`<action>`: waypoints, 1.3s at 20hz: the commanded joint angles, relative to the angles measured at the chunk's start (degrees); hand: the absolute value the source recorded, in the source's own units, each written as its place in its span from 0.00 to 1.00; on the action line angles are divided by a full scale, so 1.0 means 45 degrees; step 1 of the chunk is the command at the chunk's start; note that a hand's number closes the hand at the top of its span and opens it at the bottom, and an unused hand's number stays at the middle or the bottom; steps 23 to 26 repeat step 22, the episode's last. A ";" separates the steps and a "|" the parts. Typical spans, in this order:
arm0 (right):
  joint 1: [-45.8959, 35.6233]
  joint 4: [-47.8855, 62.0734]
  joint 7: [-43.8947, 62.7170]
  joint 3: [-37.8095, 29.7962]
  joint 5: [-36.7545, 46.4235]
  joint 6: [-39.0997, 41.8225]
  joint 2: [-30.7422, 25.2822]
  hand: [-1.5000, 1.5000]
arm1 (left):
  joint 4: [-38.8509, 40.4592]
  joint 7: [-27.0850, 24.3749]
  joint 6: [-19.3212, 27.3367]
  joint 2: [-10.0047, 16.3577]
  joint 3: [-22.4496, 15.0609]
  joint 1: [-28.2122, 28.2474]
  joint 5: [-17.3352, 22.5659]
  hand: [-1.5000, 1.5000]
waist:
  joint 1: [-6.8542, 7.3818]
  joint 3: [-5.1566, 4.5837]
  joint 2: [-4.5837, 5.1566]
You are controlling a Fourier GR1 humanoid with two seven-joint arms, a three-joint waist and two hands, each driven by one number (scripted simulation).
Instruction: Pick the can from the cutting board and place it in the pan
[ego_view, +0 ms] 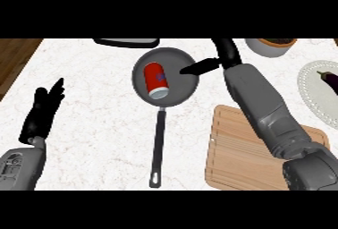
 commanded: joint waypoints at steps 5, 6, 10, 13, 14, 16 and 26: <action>0.0471 -0.0095 -0.0376 -0.0328 -0.0301 0.3213 -0.2805 0.00 | -0.0097 -0.0233 -0.0284 0.0426 0.0435 0.0345 0.0268 0.50 | -0.0388 0.0010 -0.0051; 0.0751 -0.0069 -0.0642 -0.0220 -0.0163 0.3211 -0.3004 0.00 | -0.0426 -0.0092 -0.0097 -0.0005 0.0132 0.0662 0.0170 0.50 | -0.0226 0.0022 -0.0006; 0.1231 -0.0012 -0.1107 -0.0009 0.0051 0.4749 -0.3903 0.00 | -0.0526 0.0477 0.0161 -0.0266 -0.0093 0.0183 -0.0031 0.50 | -0.0352 0.0039 0.0000; 0.1049 0.0022 -0.0881 -0.0109 -0.0016 0.5443 -0.4637 0.00 | -0.0554 0.0562 -0.0152 0.0250 0.0285 -0.0056 0.0205 0.50 | -0.0287 0.0040 0.0007; 0.1383 -0.0068 -0.1327 0.0035 0.0154 0.5327 -0.4750 0.00 | -0.0251 -0.0145 -0.0057 0.0164 0.0312 0.0341 0.0129 0.50 | -0.0241 0.0032 0.0066; 0.1077 -0.0075 -0.1117 0.0019 0.0150 0.5955 -0.5197 0.00 | -0.0423 0.0161 -0.0103 0.0135 0.0131 0.0204 0.0029 0.50 | -0.0288 0.0034 0.0014; 0.1359 -0.0079 -0.1620 -0.0038 0.0184 0.6600 -0.6042 0.00 | -0.0171 -0.0150 0.0167 -0.0348 0.0006 0.0381 -0.0037 0.50 | -0.0184 0.0046 0.0110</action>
